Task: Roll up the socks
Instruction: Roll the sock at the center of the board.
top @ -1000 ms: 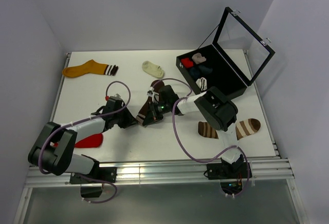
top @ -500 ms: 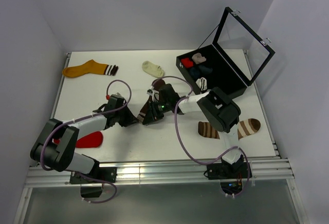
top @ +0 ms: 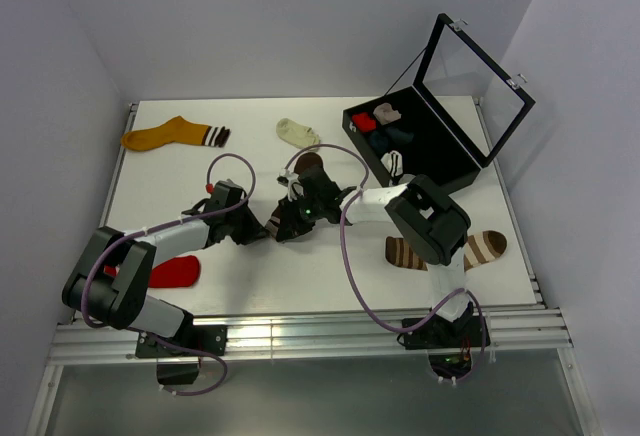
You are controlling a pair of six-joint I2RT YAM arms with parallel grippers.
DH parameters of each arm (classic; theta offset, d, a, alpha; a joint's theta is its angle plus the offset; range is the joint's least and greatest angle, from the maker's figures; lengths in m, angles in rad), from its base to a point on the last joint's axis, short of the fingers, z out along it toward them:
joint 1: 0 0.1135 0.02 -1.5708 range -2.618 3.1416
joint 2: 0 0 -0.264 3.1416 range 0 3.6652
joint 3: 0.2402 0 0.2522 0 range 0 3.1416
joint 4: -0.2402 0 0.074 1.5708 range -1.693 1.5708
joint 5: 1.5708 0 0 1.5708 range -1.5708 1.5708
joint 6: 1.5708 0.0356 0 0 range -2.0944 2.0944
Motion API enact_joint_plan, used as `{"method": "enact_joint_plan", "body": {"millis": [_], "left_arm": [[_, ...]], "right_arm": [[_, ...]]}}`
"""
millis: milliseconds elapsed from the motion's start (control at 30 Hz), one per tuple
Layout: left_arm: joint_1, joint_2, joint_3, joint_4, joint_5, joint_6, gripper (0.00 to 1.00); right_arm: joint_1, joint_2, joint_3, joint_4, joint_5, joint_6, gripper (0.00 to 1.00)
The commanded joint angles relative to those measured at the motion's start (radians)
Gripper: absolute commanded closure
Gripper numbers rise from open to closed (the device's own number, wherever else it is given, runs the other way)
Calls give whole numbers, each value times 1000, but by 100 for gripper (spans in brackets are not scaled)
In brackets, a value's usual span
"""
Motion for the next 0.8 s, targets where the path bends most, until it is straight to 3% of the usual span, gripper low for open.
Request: {"method": "enact_joint_plan", "body": {"millis": [0,67,200,367,467,600,767], "left_arm": [[-2,14,29,-31,-12,-2,77],[-2,8,34,-28,-3,-2,77],[-3,2,43,-20,9,-6,78],[-2,-30,47,-20,8,-9,78],[-2,-62,52,-32,-3,-2,72],[-2,-119,35,-50,-40,20,53],[1,-197,-15,-29,-49,39,50]], "right_arm": [[19,16,6,-98,205,-83,73],[23,17,6,-101,214,-86,77],[23,25,9,-104,181,-75,99],[-3,37,16,-76,24,24,100],[-29,43,33,-65,-60,74,100],[-53,68,59,-67,-143,130,100],[-78,92,70,-62,-206,196,100]]}}
